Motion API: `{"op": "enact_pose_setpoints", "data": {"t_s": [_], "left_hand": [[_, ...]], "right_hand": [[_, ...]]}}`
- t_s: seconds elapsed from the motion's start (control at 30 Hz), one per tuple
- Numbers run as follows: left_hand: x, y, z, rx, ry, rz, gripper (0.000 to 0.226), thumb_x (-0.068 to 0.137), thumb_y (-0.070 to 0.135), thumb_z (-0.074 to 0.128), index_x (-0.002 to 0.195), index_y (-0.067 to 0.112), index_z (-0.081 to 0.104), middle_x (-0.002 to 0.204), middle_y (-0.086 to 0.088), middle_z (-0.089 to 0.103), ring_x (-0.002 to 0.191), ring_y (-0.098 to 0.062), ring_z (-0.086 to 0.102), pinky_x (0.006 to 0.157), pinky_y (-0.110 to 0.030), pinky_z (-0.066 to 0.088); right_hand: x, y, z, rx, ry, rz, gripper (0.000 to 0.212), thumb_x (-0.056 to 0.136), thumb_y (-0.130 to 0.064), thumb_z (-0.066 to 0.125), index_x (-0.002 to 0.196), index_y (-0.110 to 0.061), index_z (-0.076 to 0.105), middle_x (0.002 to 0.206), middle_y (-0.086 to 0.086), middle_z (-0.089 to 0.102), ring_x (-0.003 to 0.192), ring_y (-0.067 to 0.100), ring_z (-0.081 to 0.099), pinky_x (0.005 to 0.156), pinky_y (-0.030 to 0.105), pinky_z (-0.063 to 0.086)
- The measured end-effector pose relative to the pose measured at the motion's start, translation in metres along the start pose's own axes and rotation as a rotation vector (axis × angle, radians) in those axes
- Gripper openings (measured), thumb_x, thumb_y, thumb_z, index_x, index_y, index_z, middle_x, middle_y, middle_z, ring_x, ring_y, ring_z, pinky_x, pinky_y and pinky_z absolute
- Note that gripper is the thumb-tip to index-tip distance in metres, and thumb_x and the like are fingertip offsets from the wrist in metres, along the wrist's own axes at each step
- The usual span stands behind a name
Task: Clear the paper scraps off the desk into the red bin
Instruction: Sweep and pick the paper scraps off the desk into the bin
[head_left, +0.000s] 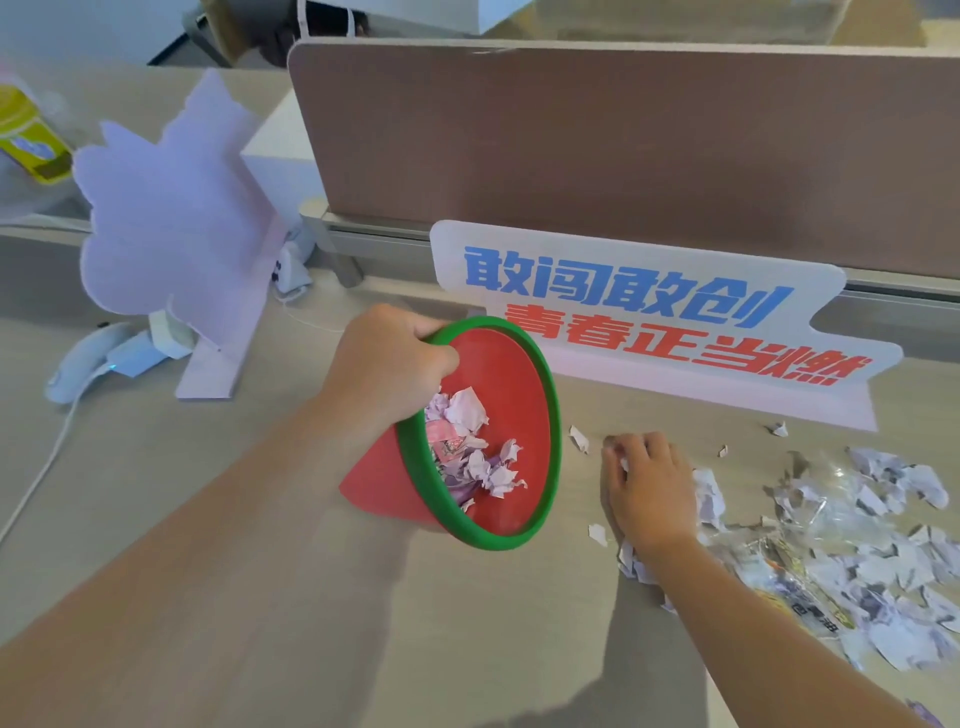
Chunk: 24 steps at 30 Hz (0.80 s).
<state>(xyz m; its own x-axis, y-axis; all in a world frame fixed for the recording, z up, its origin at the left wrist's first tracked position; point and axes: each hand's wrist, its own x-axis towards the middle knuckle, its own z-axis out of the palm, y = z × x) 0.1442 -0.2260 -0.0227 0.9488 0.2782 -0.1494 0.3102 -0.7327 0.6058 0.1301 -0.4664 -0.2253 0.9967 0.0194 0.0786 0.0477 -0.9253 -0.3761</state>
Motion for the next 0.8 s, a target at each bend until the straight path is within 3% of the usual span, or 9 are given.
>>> {"op": "enact_pose_setpoints", "data": {"t_s": [0.07, 0.17, 0.27, 0.37, 0.43, 0.5, 0.57, 0.67, 0.8], "left_hand": [[-0.003, -0.001, 0.000, -0.034, -0.003, 0.006, 0.025, 0.073, 0.010, 0.064, 0.054, 0.024, 0.071, 0.042, 0.003, 0.039, 0.047, -0.012, 0.035, 0.043, -0.019, 0.029], [-0.004, -0.001, 0.001, -0.062, -0.005, 0.001, 0.018, 0.074, 0.011, 0.063, 0.076, 0.018, 0.080, 0.050, -0.002, 0.046, 0.052, -0.017, 0.039, 0.051, -0.025, 0.033], [-0.004, 0.001, 0.001, -0.077, -0.029, -0.015, 0.017, 0.073, 0.010, 0.062, 0.077, 0.011, 0.078, 0.053, -0.004, 0.048, 0.050, -0.018, 0.040, 0.051, -0.025, 0.034], [-0.006, 0.001, -0.001, -0.070, -0.029, -0.030, 0.013, 0.071, 0.012, 0.063, 0.070, 0.009, 0.075, 0.053, -0.004, 0.051, 0.050, -0.019, 0.043, 0.050, -0.025, 0.035], [-0.007, 0.000, -0.001, -0.062, -0.034, -0.018, 0.015, 0.071, 0.013, 0.063, 0.075, 0.009, 0.077, 0.054, -0.005, 0.053, 0.049, -0.018, 0.043, 0.051, -0.024, 0.036], [-0.009, 0.000, -0.001, -0.067, -0.046, -0.004, 0.017, 0.071, 0.013, 0.063, 0.078, 0.009, 0.078, 0.053, -0.004, 0.052, 0.046, -0.017, 0.042, 0.048, -0.023, 0.035], [-0.012, -0.001, -0.002, -0.072, -0.054, 0.008, 0.016, 0.072, 0.013, 0.063, 0.077, 0.012, 0.078, 0.052, -0.003, 0.053, 0.043, -0.016, 0.043, 0.044, -0.022, 0.035], [-0.013, -0.004, -0.005, -0.072, -0.045, 0.019, 0.015, 0.072, 0.015, 0.064, 0.073, 0.017, 0.078, 0.052, -0.001, 0.057, 0.046, -0.015, 0.047, 0.044, -0.019, 0.036], [-0.011, -0.009, -0.008, -0.083, -0.044, 0.022, 0.015, 0.071, 0.016, 0.063, 0.075, 0.010, 0.077, 0.055, -0.004, 0.053, 0.054, -0.018, 0.043, 0.053, -0.026, 0.036]], "right_hand": [[0.002, -0.004, -0.004, -0.015, -0.069, 0.012, 0.036, 0.091, -0.030, 0.030, 0.089, -0.012, 0.061, 0.085, 0.010, 0.063, 0.076, 0.033, 0.055, 0.067, 0.036, 0.044], [0.007, -0.008, -0.011, 0.092, -0.124, 0.213, 0.027, 0.095, -0.025, 0.032, 0.092, -0.011, 0.055, 0.086, 0.007, 0.058, 0.079, 0.031, 0.057, 0.065, 0.035, 0.041], [0.017, -0.027, -0.035, 0.552, 0.020, 0.619, 0.026, 0.094, -0.024, 0.032, 0.079, -0.010, 0.049, 0.070, 0.005, 0.051, 0.067, 0.025, 0.049, 0.058, 0.035, 0.038], [0.025, -0.071, -0.060, 0.940, 0.188, 0.675, 0.027, 0.088, -0.024, 0.036, 0.061, -0.017, 0.037, 0.060, 0.000, 0.034, 0.060, 0.021, 0.031, 0.054, 0.032, 0.025], [0.025, -0.110, -0.075, 1.212, 0.126, 0.700, 0.026, 0.086, -0.026, 0.039, 0.061, -0.023, 0.040, 0.063, -0.002, 0.038, 0.058, 0.018, 0.033, 0.053, 0.030, 0.029], [0.021, -0.144, -0.080, 1.310, -0.040, 0.668, 0.024, 0.089, -0.034, 0.038, 0.070, -0.024, 0.050, 0.072, -0.001, 0.054, 0.064, 0.017, 0.049, 0.062, 0.034, 0.044], [0.012, -0.164, -0.079, 1.247, -0.204, 0.542, 0.038, 0.091, -0.049, 0.033, 0.079, -0.024, 0.058, 0.084, -0.002, 0.066, 0.082, 0.016, 0.062, 0.081, 0.038, 0.050], [-0.007, -0.173, -0.085, 1.064, -0.313, 0.293, 0.049, 0.097, -0.049, 0.018, 0.086, -0.027, 0.061, 0.082, -0.010, 0.062, 0.074, -0.003, 0.058, 0.066, 0.015, 0.042], [-0.024, -0.155, -0.091, 0.917, -0.257, 0.125, 0.043, 0.097, -0.044, 0.029, 0.102, -0.025, 0.068, 0.109, -0.012, 0.061, 0.100, 0.002, 0.055, 0.076, 0.011, 0.036]]}}
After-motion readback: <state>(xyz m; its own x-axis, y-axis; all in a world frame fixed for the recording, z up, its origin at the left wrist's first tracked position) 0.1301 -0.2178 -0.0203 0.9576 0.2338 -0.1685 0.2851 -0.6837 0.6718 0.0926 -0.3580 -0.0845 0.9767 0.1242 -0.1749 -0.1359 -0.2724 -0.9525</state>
